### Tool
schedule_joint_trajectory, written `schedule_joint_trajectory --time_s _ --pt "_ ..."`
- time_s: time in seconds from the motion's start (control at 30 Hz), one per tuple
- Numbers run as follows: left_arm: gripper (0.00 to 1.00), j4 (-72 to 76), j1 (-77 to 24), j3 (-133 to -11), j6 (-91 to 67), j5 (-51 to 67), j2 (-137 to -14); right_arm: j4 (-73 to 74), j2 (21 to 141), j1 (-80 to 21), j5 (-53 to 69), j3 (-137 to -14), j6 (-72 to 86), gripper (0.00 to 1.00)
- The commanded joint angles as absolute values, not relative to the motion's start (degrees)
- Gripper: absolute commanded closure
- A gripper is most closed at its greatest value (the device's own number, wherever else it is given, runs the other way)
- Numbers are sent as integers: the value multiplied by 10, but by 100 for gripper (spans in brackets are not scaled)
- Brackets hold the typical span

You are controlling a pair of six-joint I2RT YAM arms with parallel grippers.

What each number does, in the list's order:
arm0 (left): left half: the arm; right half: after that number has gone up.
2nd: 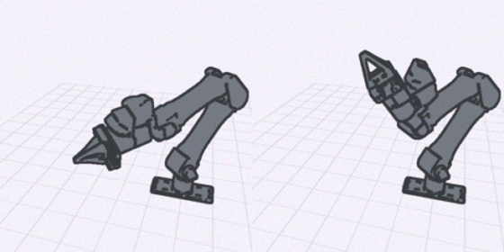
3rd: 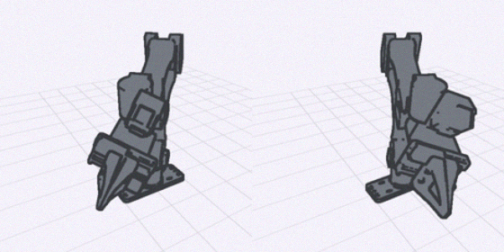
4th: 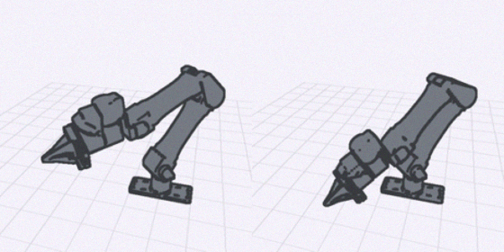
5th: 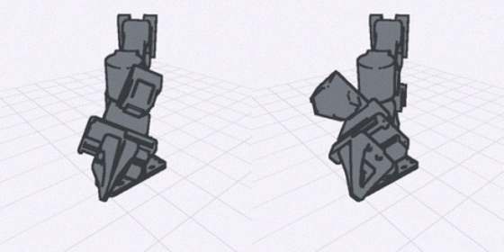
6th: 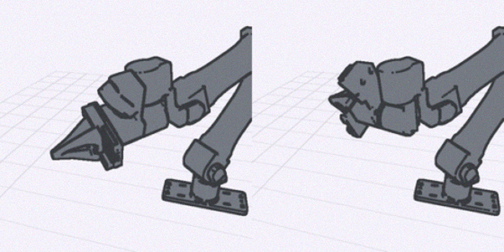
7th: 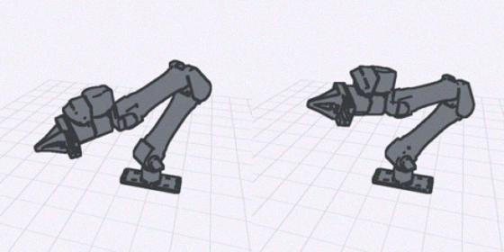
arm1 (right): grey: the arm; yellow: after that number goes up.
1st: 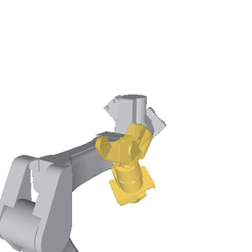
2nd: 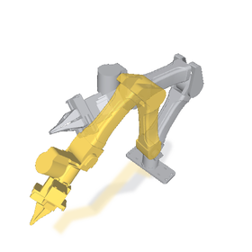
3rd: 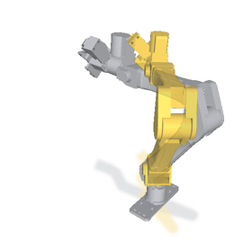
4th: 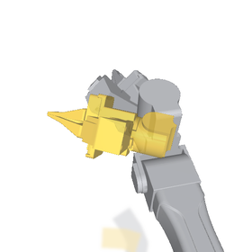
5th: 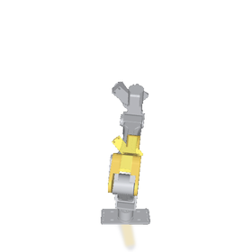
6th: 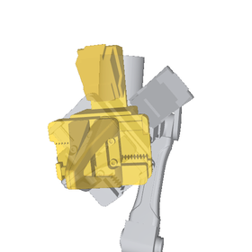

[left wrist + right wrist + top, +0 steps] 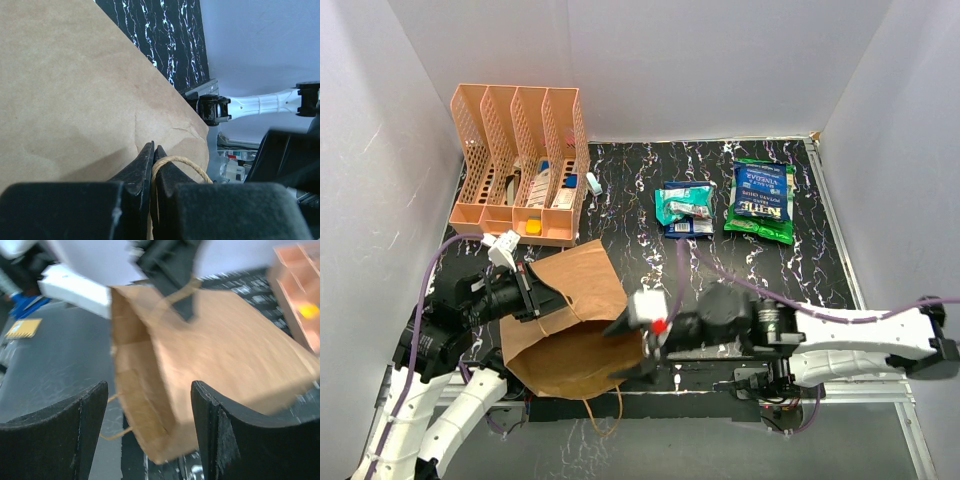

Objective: Take the snacks out of the paper bag

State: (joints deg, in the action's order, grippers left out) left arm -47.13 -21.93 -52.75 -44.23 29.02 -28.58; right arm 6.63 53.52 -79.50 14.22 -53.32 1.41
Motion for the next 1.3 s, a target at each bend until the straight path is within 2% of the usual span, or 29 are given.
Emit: schedule_joint_trajectory --time_s 0.0,0.07,0.23,0.33,0.43,0.53,0.73,1.27 --pt "100 -465 -221 -562 -411 299 -307 30 624 -914 54 -573 -175 32" --pt "100 -461 -221 -565 -412 306 -311 -1 666 -943 15 -572 -215 35" --pt "100 -464 -221 -569 -410 317 -316 -184 737 -950 -55 -504 -273 43" --pt "100 -467 -221 -573 -407 323 -320 -223 794 -950 -94 -504 -322 49" --pt "100 -467 -221 -580 -407 327 -325 -263 849 -948 -124 -507 -354 51" --pt "100 -469 -221 -586 -407 331 -329 -331 890 -934 -134 -497 -378 52" --pt "100 -478 -221 -599 -410 332 -330 -365 962 -892 -105 -507 -379 51" --pt "100 -476 -221 -617 -420 355 -340 -381 1108 -828 -45 -587 -386 46"
